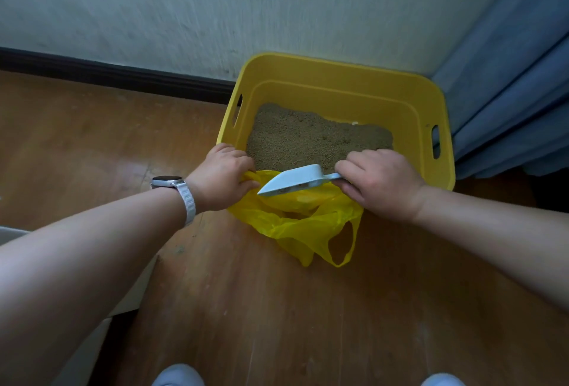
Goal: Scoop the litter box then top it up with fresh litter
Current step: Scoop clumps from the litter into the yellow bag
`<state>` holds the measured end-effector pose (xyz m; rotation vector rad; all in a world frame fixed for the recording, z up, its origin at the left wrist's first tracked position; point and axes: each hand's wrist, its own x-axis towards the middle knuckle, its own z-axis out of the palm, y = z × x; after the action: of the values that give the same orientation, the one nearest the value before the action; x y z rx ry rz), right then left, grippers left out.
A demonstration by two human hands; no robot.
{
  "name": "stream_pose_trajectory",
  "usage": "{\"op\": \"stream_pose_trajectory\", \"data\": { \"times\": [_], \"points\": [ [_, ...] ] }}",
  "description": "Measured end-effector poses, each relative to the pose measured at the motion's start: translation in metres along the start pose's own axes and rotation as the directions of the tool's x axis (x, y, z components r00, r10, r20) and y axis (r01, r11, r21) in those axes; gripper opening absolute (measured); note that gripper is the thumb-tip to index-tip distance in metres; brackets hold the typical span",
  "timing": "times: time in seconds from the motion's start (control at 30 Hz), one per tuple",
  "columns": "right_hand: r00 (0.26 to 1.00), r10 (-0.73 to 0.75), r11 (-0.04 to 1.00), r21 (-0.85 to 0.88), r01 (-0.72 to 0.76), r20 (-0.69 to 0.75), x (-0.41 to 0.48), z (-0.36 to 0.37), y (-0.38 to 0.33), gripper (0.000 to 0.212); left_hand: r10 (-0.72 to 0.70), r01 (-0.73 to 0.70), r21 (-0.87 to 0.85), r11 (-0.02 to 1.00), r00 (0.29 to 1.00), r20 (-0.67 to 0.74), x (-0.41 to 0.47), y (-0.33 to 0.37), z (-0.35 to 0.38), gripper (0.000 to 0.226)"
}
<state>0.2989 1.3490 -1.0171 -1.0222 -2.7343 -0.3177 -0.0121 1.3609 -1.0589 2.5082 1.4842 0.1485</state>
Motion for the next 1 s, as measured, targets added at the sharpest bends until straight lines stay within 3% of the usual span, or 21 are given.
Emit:
{"op": "stream_pose_trajectory", "data": {
  "times": [0.3,0.5,0.7,0.83,1.0],
  "points": [
    [0.995,-0.074,0.996,-0.059,0.07,-0.07,0.0,-0.003,0.0,0.024,-0.016,0.016,0.01,1.0,1.0,0.009,0.0,0.001,-0.001,0.027],
    [0.991,-0.036,0.999,-0.035,0.032,-0.13,0.015,-0.015,0.001,0.024,0.006,-0.007,0.014,1.0,1.0,0.01,0.0,0.002,-0.003,0.017],
    [0.97,0.22,0.965,0.122,-0.231,0.1,0.01,-0.006,0.003,0.03,-0.004,0.003,0.026,1.0,1.0,0.021,0.001,-0.001,0.0,0.028],
    [0.79,0.423,0.836,0.145,-0.529,0.443,0.015,-0.005,0.014,0.019,0.006,-0.006,0.02,1.0,1.0,0.011,0.0,0.0,0.0,0.024],
    [0.503,0.506,0.559,0.178,-0.81,0.7,0.019,0.007,0.036,0.025,0.034,-0.033,0.039,0.999,0.999,-0.027,-0.001,-0.001,0.006,0.021]
  ]
}}
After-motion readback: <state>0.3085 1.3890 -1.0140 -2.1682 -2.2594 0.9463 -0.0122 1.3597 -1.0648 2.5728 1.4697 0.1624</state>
